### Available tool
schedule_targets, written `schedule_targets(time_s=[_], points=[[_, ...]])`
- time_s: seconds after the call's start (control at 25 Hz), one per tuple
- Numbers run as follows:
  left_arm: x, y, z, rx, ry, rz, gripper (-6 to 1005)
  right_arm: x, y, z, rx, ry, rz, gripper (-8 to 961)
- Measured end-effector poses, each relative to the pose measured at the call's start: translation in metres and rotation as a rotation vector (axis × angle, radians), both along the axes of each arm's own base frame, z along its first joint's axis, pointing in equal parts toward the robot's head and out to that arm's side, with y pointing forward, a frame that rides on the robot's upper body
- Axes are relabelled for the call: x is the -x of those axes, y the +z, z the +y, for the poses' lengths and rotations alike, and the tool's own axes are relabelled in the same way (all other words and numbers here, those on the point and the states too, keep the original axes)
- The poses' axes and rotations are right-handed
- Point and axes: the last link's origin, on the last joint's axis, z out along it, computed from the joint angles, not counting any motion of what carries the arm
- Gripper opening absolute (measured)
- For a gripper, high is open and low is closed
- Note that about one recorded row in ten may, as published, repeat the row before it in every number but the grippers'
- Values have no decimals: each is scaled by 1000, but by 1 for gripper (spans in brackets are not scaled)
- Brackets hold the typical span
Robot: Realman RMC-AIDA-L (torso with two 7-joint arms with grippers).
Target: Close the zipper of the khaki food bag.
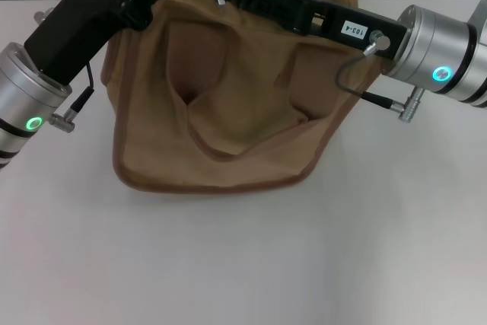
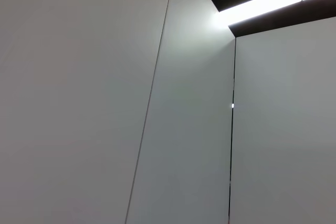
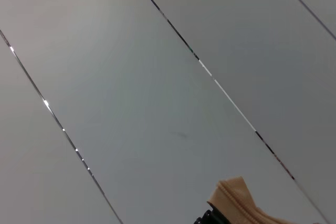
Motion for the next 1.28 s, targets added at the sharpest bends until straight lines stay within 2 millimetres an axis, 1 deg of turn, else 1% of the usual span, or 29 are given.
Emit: schedule_targets(time_s=[0.08, 0.4, 0.56, 0.64, 0.8, 1.04, 1.2, 1.28], points=[[0, 0, 0, 0, 1, 0, 27, 1, -1, 1, 0, 0, -6, 513], [0, 0, 0, 0, -2, 2, 27, 3, -2, 2, 5, 0, -8, 458], [-1, -1, 0, 2, -2, -1, 28, 6, -1, 0, 15, 20, 5, 431], [-1, -1, 0, 2, -1, -2, 28, 3, -3, 4, 6, -11, -13, 417], [-1, -1, 0, 1, -1, -3, 28, 3, -5, 7, 5, -30, -26, 390], [-1, -1, 0, 2, -2, -2, 28, 7, -10, 6, 23, -3, -56, 374], [-1, -1, 0, 1, -4, -3, 28, 7, -11, 6, 17, 1, -65, 373], [-1, -1, 0, 1, -5, -3, 28, 4, -9, 6, 9, -11, -59, 376]])
